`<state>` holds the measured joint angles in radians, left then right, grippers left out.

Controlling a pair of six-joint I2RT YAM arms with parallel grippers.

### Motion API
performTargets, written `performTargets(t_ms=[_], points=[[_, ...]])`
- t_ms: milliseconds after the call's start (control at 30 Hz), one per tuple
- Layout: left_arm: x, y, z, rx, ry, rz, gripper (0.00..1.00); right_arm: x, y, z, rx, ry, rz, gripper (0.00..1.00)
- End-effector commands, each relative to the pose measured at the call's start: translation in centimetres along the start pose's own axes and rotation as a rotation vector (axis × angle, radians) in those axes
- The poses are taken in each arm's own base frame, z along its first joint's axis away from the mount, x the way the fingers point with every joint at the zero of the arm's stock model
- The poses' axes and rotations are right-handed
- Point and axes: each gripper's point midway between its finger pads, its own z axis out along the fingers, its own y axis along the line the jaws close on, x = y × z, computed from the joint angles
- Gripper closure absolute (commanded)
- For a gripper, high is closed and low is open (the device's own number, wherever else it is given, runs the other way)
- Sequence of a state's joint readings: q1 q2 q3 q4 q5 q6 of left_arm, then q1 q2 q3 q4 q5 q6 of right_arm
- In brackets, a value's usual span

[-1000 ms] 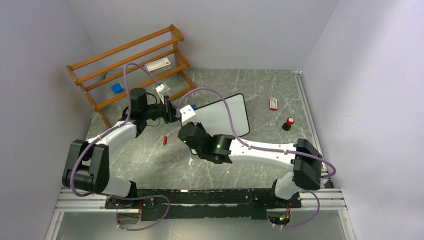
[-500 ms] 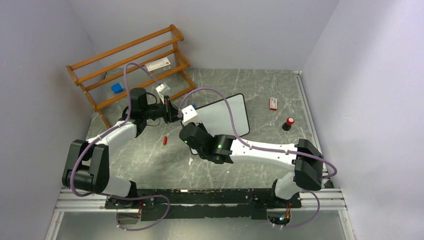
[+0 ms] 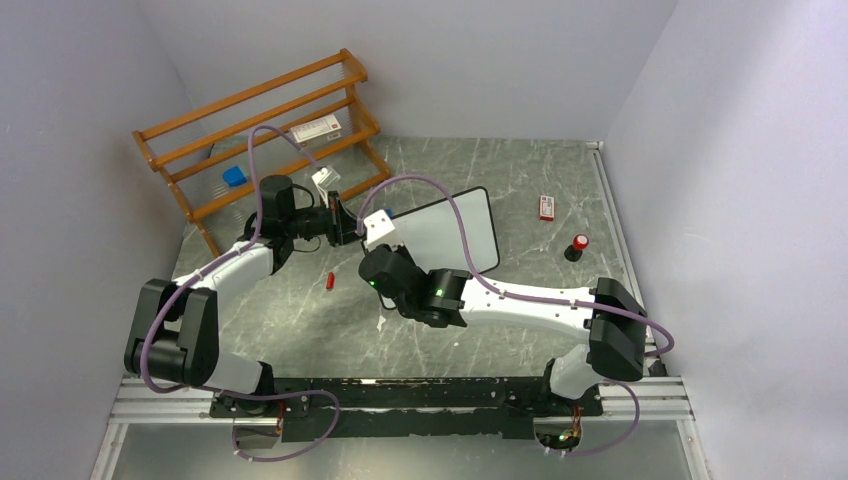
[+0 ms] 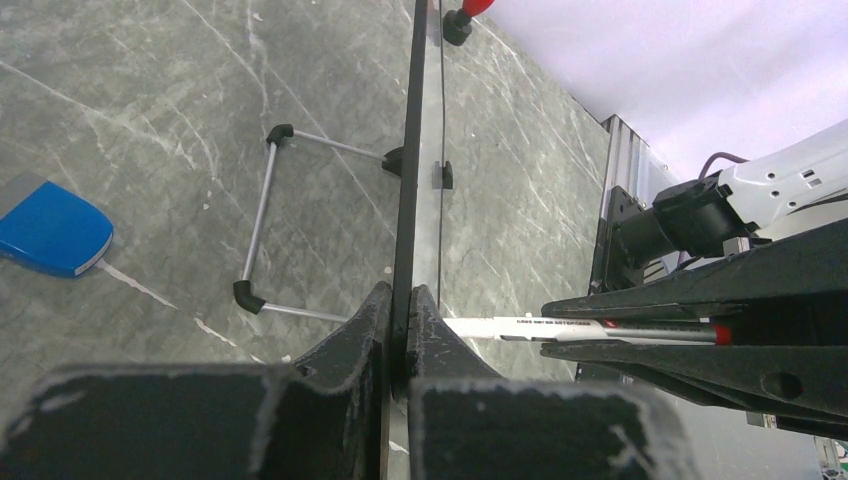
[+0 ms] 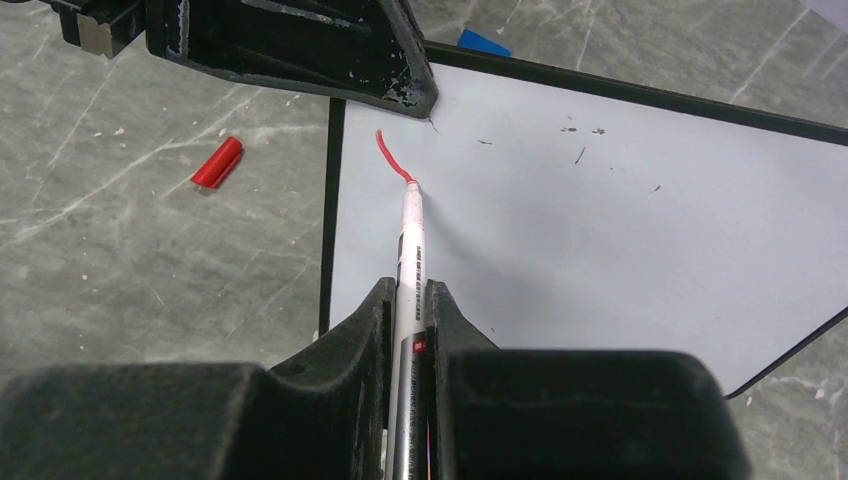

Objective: Write a sentence on the whiteboard

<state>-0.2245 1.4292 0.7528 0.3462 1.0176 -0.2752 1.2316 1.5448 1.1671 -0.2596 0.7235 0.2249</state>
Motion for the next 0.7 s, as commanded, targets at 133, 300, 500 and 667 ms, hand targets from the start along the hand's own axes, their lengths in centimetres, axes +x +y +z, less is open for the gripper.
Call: performTargets(t_ms=[133, 300, 500, 667], points=[[1.6, 0.7, 0.3, -0.01, 0.047, -0.017, 0.95, -1.8, -1.7, -0.1, 0.048, -0.053, 0.041, 1.0], [1.6, 0.7, 0.3, -0.009, 0.051, -0.014, 0.95, -2.3, -2.0, 0.0, 0.055, -0.067, 0.05, 1.0], [1.7, 0.7, 0.4, -0.009, 0.052, -0.016, 0.95, -2.6, -2.3, 0.2, 0.061, -0.074, 0.058, 1.0], [1.6, 0.7, 0.3, -0.013, 0.051, -0.012, 0.95, -2.8, -2.6, 0.0, 0.07, -0.079, 0.068, 1.0]])
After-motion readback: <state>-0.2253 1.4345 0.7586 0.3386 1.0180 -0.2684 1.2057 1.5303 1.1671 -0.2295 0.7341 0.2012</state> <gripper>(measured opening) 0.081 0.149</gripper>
